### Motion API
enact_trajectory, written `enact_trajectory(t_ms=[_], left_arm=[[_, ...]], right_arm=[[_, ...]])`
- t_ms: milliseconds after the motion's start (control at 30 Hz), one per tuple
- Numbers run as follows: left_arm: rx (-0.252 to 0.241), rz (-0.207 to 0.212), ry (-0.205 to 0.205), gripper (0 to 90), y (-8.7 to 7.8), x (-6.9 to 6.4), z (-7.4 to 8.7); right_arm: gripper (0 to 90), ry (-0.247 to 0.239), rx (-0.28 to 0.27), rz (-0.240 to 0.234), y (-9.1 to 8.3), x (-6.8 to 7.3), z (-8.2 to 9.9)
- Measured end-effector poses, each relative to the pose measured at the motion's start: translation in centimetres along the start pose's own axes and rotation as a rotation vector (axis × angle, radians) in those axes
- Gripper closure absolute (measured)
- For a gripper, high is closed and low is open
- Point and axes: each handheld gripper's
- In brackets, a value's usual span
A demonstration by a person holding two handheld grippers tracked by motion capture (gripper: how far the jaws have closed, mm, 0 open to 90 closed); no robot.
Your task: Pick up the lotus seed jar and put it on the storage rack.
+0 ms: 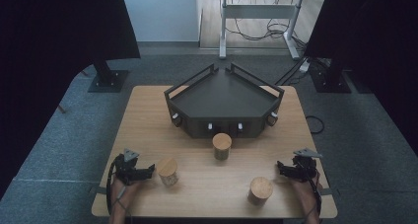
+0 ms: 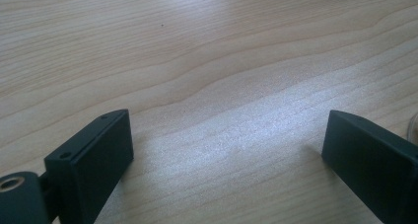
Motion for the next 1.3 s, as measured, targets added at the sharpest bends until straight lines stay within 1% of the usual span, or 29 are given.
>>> enact_trajectory(t_ms=[167,267,400,533,633,667,700,900,1133,1300], left_arm=[[-0.003,0.001,0.003,5.7,0.0,0.0,0.0],[-0.008,-0.006,0.007,6.1,-0.1,0.0,0.0],[-0.031,-0.012,0.015,6.2,-0.3,-0.1,0.1],[-0.038,-0.014,0.015,6.3,-0.4,-0.1,0.1],[-0.063,-0.015,0.006,6.5,-0.8,0.0,0.1],[-0.063,-0.015,0.006,6.5,-0.8,0.0,0.1],[-0.078,-0.016,-0.002,6.5,-1.1,0.1,0.1],[-0.116,-0.012,-0.02,6.4,-1.6,0.3,0.1],[-0.141,-0.012,-0.026,6.5,-2.0,0.4,0.0],[-0.167,-0.015,-0.033,6.7,-2.5,0.5,-0.1]], right_arm=[[9.9,-0.006,0.001,-0.007,0.0,0.0,0.0],[9.8,-0.012,0.002,-0.012,0.0,0.1,0.0],[9.6,-0.016,0.004,-0.016,-0.1,0.1,0.1],[9.4,-0.019,0.005,-0.019,-0.1,0.1,0.1],[9.3,-0.02,0.005,-0.02,-0.1,0.1,0.1],[9.3,-0.02,0.005,-0.02,-0.1,0.1,0.1],[9.2,-0.02,0.005,-0.02,-0.1,0.1,0.1],[8.8,-0.023,0.007,-0.022,-0.1,0.1,0.1],[8.6,-0.026,0.008,-0.025,-0.1,0.1,0.1],[8.6,-0.028,0.008,-0.028,-0.1,0.2,0.1]])
Point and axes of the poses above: each handheld gripper's, and its own axes: y roughly forward along the jaws, z roughly out of its underside, x roughly to its left, and after that the axes turned 9 degrees about y, right-handed
